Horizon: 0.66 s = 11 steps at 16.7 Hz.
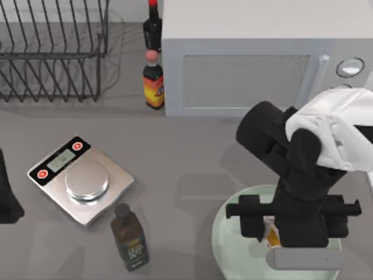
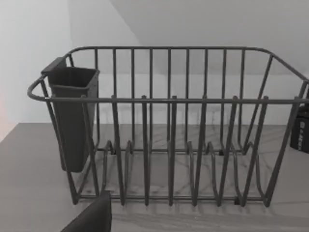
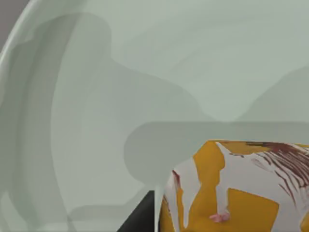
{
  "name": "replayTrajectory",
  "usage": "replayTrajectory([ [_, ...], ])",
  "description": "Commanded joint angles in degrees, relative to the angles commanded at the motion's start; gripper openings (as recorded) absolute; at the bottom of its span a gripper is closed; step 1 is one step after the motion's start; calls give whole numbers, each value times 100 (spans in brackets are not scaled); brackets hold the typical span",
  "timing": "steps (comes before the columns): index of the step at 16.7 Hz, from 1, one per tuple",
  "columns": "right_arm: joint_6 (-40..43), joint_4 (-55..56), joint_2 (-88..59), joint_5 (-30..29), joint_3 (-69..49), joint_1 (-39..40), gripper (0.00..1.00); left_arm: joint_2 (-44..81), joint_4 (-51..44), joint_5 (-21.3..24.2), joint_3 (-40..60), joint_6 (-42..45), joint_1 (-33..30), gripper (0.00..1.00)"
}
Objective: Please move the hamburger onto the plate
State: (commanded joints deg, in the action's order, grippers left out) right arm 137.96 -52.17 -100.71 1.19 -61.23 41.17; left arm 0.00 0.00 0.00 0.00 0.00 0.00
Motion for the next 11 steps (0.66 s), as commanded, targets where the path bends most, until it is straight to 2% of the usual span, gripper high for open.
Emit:
replayTrajectory([
  [5,0,0,0,0,0,0,98,0,0,0,0,0,0,100],
  [11,0,0,0,0,0,0,100,0,0,0,0,0,0,100],
])
